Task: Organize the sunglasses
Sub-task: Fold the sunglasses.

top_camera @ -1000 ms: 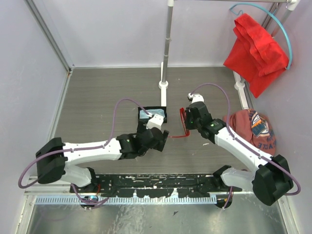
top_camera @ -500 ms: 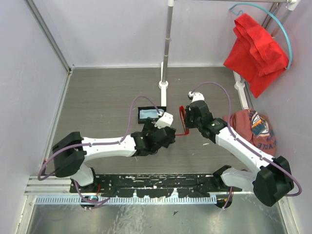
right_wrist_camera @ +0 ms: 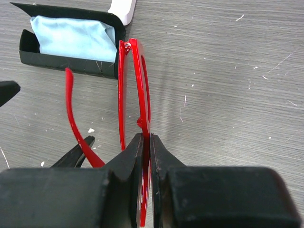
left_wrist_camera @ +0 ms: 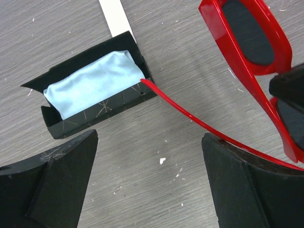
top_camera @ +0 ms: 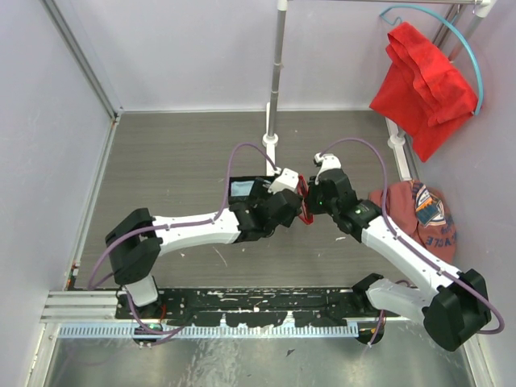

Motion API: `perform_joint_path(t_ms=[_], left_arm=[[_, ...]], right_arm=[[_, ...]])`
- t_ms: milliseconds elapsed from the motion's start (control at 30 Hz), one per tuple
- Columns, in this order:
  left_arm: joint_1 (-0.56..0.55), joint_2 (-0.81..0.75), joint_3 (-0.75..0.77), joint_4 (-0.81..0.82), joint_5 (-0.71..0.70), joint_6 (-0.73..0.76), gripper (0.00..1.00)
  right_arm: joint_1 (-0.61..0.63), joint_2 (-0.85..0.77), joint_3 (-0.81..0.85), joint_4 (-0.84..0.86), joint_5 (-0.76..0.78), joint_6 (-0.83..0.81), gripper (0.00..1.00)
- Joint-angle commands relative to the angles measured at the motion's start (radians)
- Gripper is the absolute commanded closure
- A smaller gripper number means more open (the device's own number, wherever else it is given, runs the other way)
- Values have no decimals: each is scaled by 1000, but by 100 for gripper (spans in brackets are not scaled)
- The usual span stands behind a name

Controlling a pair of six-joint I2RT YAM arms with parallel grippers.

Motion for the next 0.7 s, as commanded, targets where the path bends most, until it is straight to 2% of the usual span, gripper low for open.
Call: perform_joint_path(t_ms=[0,300,567,667], left_arm=[[23,37,51,58,39,11,2],[29,112,133,70,89,11,2],[50,97,97,150,171,0,2],[56,91,94,134,167,-4,2]], right_arm=[[3,-29,-2,30,-27,-2,99],[3,-29,-10,47,-48,7,99],[3,-17,-17,64,-60,11,99],[3,-13,-16,58,-44,11,99]])
